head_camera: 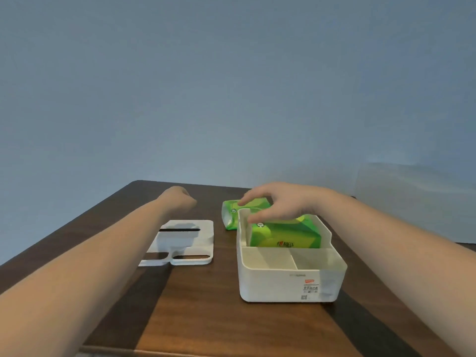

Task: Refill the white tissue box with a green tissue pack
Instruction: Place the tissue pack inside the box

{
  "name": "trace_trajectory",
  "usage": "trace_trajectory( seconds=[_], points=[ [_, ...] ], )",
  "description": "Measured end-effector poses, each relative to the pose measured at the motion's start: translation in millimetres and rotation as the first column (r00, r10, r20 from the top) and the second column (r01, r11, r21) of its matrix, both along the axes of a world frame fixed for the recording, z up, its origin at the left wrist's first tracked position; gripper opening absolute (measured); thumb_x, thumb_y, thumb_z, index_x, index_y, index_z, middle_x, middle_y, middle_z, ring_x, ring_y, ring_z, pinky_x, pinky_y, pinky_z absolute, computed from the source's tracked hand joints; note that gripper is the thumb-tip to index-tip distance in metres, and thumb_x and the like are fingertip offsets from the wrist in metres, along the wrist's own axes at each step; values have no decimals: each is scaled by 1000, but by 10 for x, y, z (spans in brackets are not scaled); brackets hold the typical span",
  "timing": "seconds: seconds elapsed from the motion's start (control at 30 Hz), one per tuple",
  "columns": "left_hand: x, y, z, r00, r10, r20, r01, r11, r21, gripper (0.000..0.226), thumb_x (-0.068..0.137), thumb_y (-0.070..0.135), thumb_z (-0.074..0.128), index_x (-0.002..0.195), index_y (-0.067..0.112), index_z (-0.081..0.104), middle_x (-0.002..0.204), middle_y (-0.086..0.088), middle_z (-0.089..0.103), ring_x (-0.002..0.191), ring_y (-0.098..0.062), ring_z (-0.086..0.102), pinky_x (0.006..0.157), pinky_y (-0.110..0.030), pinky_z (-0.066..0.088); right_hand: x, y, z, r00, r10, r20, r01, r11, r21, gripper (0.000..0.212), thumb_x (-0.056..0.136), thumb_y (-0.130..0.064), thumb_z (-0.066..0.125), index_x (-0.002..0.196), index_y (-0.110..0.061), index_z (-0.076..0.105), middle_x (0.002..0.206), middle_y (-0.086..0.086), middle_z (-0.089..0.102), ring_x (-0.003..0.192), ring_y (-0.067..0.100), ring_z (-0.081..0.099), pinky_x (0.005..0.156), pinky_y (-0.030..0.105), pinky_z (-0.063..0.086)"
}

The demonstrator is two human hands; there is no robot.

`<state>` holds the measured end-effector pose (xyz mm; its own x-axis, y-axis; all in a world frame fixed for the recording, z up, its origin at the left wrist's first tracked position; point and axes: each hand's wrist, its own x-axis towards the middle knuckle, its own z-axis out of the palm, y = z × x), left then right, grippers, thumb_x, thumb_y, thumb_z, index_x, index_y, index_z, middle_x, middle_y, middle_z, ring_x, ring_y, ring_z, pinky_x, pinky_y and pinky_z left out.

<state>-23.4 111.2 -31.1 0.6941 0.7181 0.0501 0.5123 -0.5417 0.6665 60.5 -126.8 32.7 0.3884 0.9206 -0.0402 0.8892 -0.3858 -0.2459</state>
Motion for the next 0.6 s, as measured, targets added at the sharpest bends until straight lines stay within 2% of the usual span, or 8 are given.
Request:
trace_trajectory(
  seconds=[0.07,0.17,0.3,0.43,0.5,0.53,0.57,0.6],
  points=[
    [-177,95,-12,1000,15,-17,-15,1000,-10,21,91,16,52,108,7,60,107,-8,58,98,-25,54,80,-32,44,-137,156,46,1000,9,-23,-7,996,85,39,90,-35,61,128,-29,58,136,-12,55,124,3,47,101,17,31],
    [-393,252,-56,998,50,-47,-50,999,-9,13,88,15,52,97,10,59,98,-6,54,85,-24,49,72,-30,42,-299,447,34,998,-7,-58,15,989,145,33,91,-28,59,123,-22,63,130,-6,61,123,10,54,106,25,40],
    [-584,369,-139,994,66,-83,-64,998,25,25,91,17,53,112,6,60,103,-5,54,92,-24,51,79,-31,44,-457,738,-71,998,-54,-39,57,996,68,34,92,-27,54,125,-19,61,132,-1,60,123,17,55,105,31,44],
    [-679,486,-251,987,122,-105,-117,992,45,33,92,12,48,122,4,58,120,-11,60,100,-25,54,85,-32,46,-516,1001,-249,986,-169,7,169,986,-9,35,91,-17,49,121,-6,63,129,9,62,118,27,58,98,35,50],
    [-695,535,-315,984,138,-114,-134,990,38,30,92,10,46,119,3,58,115,-12,59,95,-24,51,82,-32,45,-523,1154,-347,974,-222,45,225,971,-77,28,91,-14,46,107,-2,66,110,12,65,103,30,60,79,29,52],
    [-702,552,-341,982,145,-122,-142,989,35,27,92,10,45,115,3,58,108,-11,57,92,-24,49,79,-30,43,-542,1213,-387,968,-240,71,247,962,-121,23,91,-13,44,91,-2,64,92,11,62,92,30,56,66,25,47],
    [-708,573,-369,980,154,-126,-152,988,28,26,92,10,45,114,3,57,104,-9,54,89,-24,48,74,-29,43,-563,1272,-420,962,-258,91,270,949,-165,24,93,-11,42,75,-4,56,77,9,53,83,29,51,55,24,40],
    [-717,593,-398,978,162,-130,-163,987,10,28,93,12,45,117,2,57,102,-8,53,88,-24,48,69,-27,42,-578,1323,-447,957,-271,107,288,933,-215,29,95,-11,39,67,-6,48,71,7,45,78,28,48,50,23,34]
  ],
)
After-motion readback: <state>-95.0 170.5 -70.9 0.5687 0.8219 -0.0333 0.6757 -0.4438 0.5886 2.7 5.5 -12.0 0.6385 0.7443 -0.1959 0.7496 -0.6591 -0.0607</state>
